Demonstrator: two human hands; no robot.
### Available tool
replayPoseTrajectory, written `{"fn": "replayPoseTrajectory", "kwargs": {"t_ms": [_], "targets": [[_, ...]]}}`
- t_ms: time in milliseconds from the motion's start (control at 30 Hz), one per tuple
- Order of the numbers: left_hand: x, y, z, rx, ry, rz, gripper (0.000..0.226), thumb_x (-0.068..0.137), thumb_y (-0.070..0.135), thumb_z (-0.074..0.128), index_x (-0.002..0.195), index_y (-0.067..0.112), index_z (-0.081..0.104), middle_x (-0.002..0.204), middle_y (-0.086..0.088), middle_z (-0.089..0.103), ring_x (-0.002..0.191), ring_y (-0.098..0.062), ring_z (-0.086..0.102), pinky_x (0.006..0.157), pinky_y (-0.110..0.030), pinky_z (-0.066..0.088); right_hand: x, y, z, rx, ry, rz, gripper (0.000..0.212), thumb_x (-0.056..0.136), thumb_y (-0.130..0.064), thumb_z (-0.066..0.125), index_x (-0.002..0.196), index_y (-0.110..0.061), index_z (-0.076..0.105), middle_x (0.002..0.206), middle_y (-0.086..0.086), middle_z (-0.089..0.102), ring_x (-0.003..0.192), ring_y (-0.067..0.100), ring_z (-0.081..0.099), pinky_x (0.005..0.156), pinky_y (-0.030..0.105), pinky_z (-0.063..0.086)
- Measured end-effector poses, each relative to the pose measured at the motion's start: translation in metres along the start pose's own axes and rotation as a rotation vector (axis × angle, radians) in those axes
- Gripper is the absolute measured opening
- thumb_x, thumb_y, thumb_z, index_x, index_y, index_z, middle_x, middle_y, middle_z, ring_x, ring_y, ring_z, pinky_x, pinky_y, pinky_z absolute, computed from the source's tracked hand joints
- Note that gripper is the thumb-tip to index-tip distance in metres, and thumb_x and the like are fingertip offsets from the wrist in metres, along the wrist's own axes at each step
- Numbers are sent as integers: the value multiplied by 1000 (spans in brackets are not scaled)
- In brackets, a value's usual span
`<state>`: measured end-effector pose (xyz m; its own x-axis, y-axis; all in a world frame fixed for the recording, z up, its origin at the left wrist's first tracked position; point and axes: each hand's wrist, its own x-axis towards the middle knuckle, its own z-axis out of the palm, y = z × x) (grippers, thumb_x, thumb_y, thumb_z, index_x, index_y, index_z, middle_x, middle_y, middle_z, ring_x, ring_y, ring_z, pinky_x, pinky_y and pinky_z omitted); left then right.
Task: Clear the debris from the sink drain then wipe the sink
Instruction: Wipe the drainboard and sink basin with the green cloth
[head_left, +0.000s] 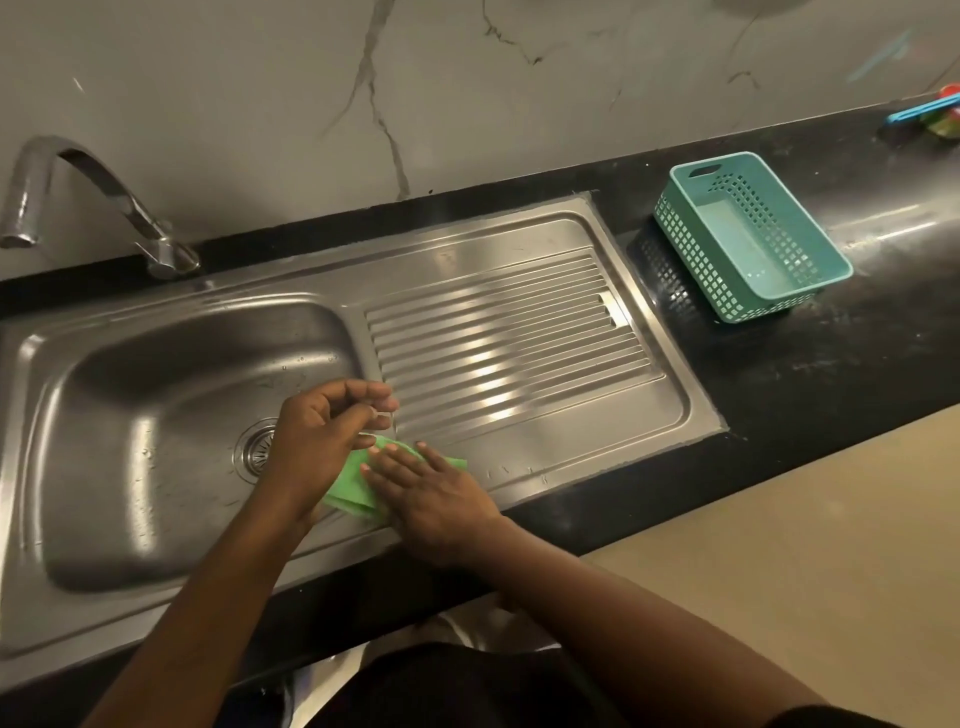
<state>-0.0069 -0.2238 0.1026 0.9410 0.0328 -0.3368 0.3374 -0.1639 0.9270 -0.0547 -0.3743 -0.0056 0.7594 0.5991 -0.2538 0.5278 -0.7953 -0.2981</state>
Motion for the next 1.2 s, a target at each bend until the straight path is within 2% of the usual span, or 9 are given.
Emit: {"fn": "replayPoseTrajectory", "kwargs": {"t_ms": [267, 400, 533, 633, 700, 833, 900, 1000, 1200], "targets": [[-3, -7, 4, 38, -11, -3, 27, 98, -1, 60, 103, 18, 79, 98, -1, 84, 98, -28, 79, 87, -42, 60, -102, 121, -35, 19, 0, 439, 64, 109, -38, 27, 166, -25, 0, 173, -3, -5, 160, 14, -3, 129, 39, -4], [-1, -6, 8, 54, -35, 6, 27, 98, 0, 60, 105, 17, 79, 100, -3, 84, 98, -28, 79, 88, -45, 59, -151, 182, -65, -27, -49, 700, 62, 112, -38, 18, 165, -18, -7, 173, 6, -9, 160, 19, -6, 131, 46, 3], [0, -4, 8, 55, -56, 19, 26, 98, 2, 61, 104, 19, 80, 101, -2, 84, 96, -25, 79, 87, -42, 60, -146, 177, -60, 19, 125, 882, 58, 110, -33, 29, 163, -9, 22, 170, 16, 20, 158, 28, 19, 129, 47, 16], [1, -4, 6, 62, -70, 30, 26, 99, 3, 61, 104, 20, 80, 101, -1, 84, 95, -23, 80, 86, -40, 60, -152, 161, -51, 22, 267, 985, 41, 107, -27, 39, 134, -3, 58, 144, 21, 58, 134, 33, 54, 115, 48, 41], [1, -4, 8, 56, -86, 33, 26, 99, 2, 61, 105, 19, 80, 101, -2, 84, 96, -25, 79, 85, -39, 60, -152, 140, -40, -10, 336, 944, 33, 106, -24, 42, 115, -4, 67, 127, 16, 68, 121, 29, 63, 109, 44, 48], [3, -1, 15, 27, -108, 27, 26, 98, -1, 60, 105, 16, 79, 101, -4, 84, 96, -26, 79, 81, -33, 60, -118, 73, -17, 46, 359, 788, 22, 100, -24, 52, 107, -13, 70, 116, 8, 69, 111, 23, 63, 107, 37, 45], [5, 1, 19, 16, -120, 32, 28, 98, -3, 59, 102, 17, 79, 99, -4, 84, 94, -24, 78, 78, -30, 59, -91, 32, -2, 132, 324, 646, 28, 98, -24, 51, 116, -12, 69, 126, 11, 66, 119, 27, 61, 113, 39, 40], [6, 2, 26, 24, -134, 41, 32, 97, -5, 58, 100, 19, 79, 96, -1, 84, 90, -21, 77, 76, -29, 59, -51, -32, 16, 274, 191, 385, 49, 101, -26, 50, 148, -10, 51, 159, 15, 45, 150, 28, 38, 129, 43, 16], [7, 1, 34, 42, -158, 54, 30, 97, 0, 61, 100, 24, 79, 99, -1, 84, 94, -23, 80, 79, -35, 59, -36, -39, 11, 326, 165, 76, 49, 101, -17, 54, 150, -16, 52, 161, 7, 44, 154, 27, 32, 128, 42, 15]]}}
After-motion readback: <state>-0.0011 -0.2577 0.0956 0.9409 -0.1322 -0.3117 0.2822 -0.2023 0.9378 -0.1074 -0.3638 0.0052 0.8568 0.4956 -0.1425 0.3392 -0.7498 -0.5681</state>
